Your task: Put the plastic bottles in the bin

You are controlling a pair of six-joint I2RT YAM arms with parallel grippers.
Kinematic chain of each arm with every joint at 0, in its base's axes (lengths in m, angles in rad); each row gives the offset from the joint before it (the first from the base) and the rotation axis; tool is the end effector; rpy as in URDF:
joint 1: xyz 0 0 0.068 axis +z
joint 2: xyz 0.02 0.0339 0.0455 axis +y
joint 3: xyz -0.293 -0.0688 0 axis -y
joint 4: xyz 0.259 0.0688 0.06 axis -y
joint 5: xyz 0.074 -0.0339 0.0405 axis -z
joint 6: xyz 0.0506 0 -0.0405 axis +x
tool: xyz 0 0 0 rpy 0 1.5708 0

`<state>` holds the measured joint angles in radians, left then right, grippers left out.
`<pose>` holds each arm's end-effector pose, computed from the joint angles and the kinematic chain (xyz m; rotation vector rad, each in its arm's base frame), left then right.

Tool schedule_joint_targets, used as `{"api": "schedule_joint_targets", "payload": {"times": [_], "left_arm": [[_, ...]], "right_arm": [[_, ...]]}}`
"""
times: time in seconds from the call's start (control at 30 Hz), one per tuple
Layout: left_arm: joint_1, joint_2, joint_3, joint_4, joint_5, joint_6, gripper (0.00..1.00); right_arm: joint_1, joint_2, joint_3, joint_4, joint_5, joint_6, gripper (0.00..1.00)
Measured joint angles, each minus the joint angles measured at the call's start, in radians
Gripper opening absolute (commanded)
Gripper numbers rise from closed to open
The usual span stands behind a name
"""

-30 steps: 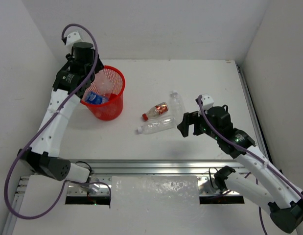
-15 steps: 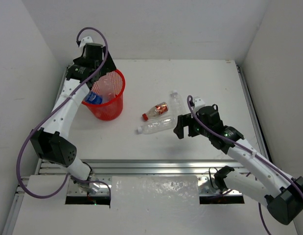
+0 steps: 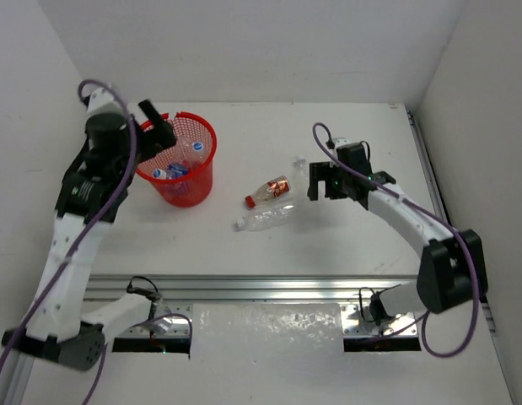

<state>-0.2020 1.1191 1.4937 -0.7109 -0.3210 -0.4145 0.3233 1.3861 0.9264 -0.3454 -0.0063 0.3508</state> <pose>0.2250 -0.0298 0.4875 -0.4139 1.8451 -0.1147 0.2950 0.0992 0.2506 0.0300 2.4007 0.3269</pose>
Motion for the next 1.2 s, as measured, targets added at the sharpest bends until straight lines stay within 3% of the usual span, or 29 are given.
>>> {"api": "schedule_joint_targets", "payload": {"times": [0.2, 0.33, 0.43, 0.57, 0.6, 0.67, 0.77, 0.87, 1.07, 1.2], "left_arm": [[0.000, -0.310, -0.220, -0.013, 0.051, 0.018, 1.00], [0.000, -0.338, -0.272, -0.029, 0.081, 0.034, 1.00], [0.000, -0.323, -0.303, -0.049, 0.109, 0.048, 1.00], [0.000, -0.291, -0.310, -0.047, 0.187, 0.062, 1.00], [0.000, -0.277, -0.313, -0.042, 0.222, 0.066, 1.00], [0.000, -0.254, -0.317, -0.025, 0.300, 0.066, 1.00], [-0.001, -0.220, -0.318, 0.033, 0.457, 0.061, 1.00], [-0.030, -0.193, -0.319, 0.128, 0.612, 0.033, 1.00], [-0.225, -0.115, -0.320, 0.367, 0.816, -0.038, 1.00], [-0.334, -0.059, -0.320, 0.480, 0.864, -0.063, 1.00]], "right_arm": [[-0.002, 0.277, 0.209, -0.001, 0.007, -0.061, 0.93], [-0.002, 0.423, 0.274, -0.010, 0.025, -0.077, 0.93], [-0.003, 0.496, 0.289, -0.031, 0.056, -0.090, 0.86], [-0.019, 0.539, 0.293, -0.055, 0.085, -0.094, 0.48], [-0.028, 0.537, 0.293, -0.055, 0.088, -0.092, 0.33], [-0.051, 0.521, 0.292, -0.052, 0.092, -0.090, 0.25], [-0.073, 0.435, 0.243, -0.037, 0.104, -0.082, 0.23], [-0.070, 0.214, 0.132, -0.008, 0.055, -0.078, 0.23], [-0.024, -0.303, -0.087, 0.265, -0.477, 0.031, 0.23], [0.092, -0.414, -0.100, 0.404, -0.709, 0.088, 0.23]]}}
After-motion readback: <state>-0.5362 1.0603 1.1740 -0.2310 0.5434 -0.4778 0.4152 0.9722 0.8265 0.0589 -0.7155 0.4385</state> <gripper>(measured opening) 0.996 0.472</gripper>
